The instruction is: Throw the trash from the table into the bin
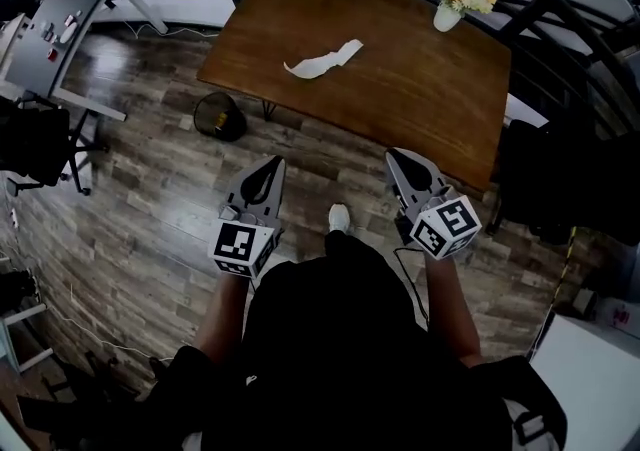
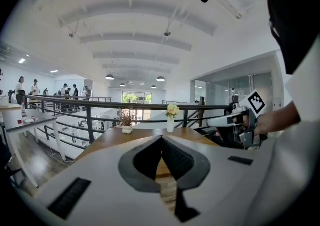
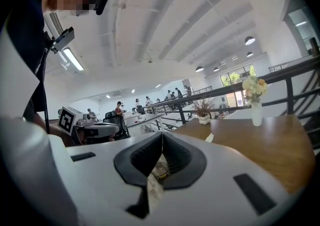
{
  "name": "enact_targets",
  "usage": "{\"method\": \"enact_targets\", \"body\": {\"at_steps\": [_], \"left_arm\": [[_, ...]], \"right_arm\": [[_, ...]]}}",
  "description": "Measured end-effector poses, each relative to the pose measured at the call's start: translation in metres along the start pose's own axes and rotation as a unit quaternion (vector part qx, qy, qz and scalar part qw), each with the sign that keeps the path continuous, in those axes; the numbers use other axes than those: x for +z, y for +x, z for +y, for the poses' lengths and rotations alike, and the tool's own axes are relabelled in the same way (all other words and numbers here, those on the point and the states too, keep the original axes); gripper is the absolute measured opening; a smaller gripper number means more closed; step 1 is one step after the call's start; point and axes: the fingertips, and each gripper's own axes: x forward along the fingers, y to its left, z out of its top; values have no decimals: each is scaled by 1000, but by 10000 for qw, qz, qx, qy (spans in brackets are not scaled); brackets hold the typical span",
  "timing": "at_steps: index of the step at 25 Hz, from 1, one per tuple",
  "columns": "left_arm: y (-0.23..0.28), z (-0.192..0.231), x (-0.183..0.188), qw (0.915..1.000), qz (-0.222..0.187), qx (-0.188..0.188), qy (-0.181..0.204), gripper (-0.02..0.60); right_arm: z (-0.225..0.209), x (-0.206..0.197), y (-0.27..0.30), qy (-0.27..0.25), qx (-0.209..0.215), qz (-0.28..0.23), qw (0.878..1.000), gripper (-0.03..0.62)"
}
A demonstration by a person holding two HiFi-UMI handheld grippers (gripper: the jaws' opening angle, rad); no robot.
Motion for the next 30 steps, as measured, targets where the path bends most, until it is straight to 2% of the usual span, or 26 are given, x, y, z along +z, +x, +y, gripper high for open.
{"method": "enact_targets", "body": {"at_steps": [6, 11, 16, 20, 25, 30], "left_arm": [[40, -10, 0, 9998, 152, -9, -87, 11], [57, -4, 1, 9994, 275, 225, -38, 11], [58, 10, -6, 9982, 451, 407, -19, 12], [70, 16, -6, 9985, 408, 366, -71, 11], [84, 30, 1, 9995, 241, 209, -33, 11], [99, 68, 6, 9998, 217, 38, 11, 11]], "right_arm": [[-42, -13, 15, 174, 237, 245, 9993, 14], [-65, -8, 37, 129, 488, 315, 9982, 14], [-55, -5, 59, 5, 837, 349, 9959, 14], [-38, -10, 71, 95, 1013, 372, 9941, 14], [-23, -13, 86, 216, 926, 340, 9949, 14], [-21, -6, 119, 141, 784, 380, 9961, 14]]}}
